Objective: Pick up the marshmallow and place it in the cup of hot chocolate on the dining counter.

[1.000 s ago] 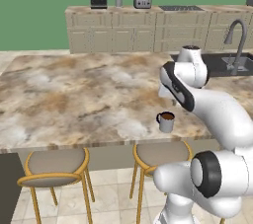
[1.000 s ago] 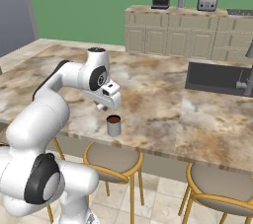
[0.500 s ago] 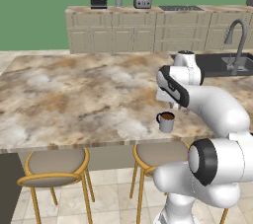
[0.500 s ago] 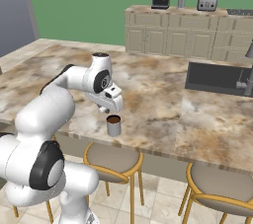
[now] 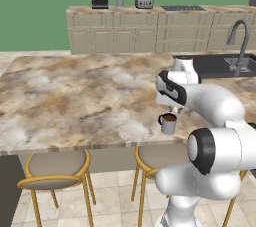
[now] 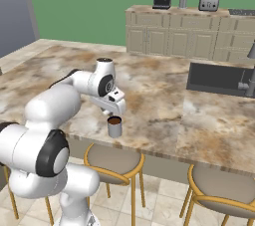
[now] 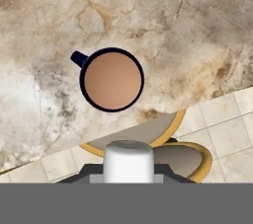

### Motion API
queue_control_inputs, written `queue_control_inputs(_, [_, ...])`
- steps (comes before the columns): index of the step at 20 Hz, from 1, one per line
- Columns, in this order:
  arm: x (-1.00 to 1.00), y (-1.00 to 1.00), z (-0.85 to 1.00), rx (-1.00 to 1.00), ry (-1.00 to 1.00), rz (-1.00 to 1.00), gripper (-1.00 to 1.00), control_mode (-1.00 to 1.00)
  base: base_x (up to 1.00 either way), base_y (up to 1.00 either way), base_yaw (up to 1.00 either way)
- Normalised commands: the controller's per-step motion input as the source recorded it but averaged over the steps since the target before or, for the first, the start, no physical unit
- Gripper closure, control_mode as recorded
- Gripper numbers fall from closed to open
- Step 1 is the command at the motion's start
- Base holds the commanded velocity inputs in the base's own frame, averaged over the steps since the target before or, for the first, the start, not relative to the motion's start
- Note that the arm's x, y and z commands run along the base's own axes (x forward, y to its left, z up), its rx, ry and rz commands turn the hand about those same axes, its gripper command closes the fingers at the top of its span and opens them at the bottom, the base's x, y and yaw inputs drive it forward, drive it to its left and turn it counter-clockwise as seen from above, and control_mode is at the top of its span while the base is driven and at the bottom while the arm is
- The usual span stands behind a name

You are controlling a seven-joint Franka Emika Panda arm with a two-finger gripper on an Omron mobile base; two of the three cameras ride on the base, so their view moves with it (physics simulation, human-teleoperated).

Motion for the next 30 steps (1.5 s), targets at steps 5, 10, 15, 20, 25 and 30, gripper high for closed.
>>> queue_control_inputs(5, [0.22, -0.03, -0.21, 0.00, 0.02, 0.00, 1.00, -1.00, 0.00, 0.00, 0.00])
queue_control_inputs(10, [0.25, -0.06, -0.17, 0.00, 0.01, 0.00, 1.00, -1.00, 0.00, 0.00, 0.00])
queue_control_inputs(15, [0.25, -0.02, -0.15, 0.00, 0.01, 0.00, 1.00, -1.00, 0.00, 0.00, 0.00])
queue_control_inputs(20, [0.27, 0.00, -0.17, 0.00, 0.02, 0.00, 1.00, -1.00, 0.00, 0.00, 0.00])
queue_control_inputs(25, [0.09, 0.00, -0.16, 0.00, 0.02, 0.00, 1.00, -1.00, 0.00, 0.00, 0.00])
queue_control_inputs(30, [0.00, 0.00, -0.05, 0.00, 0.00, 0.00, 1.00, -1.00, 0.00, 0.00, 0.00])
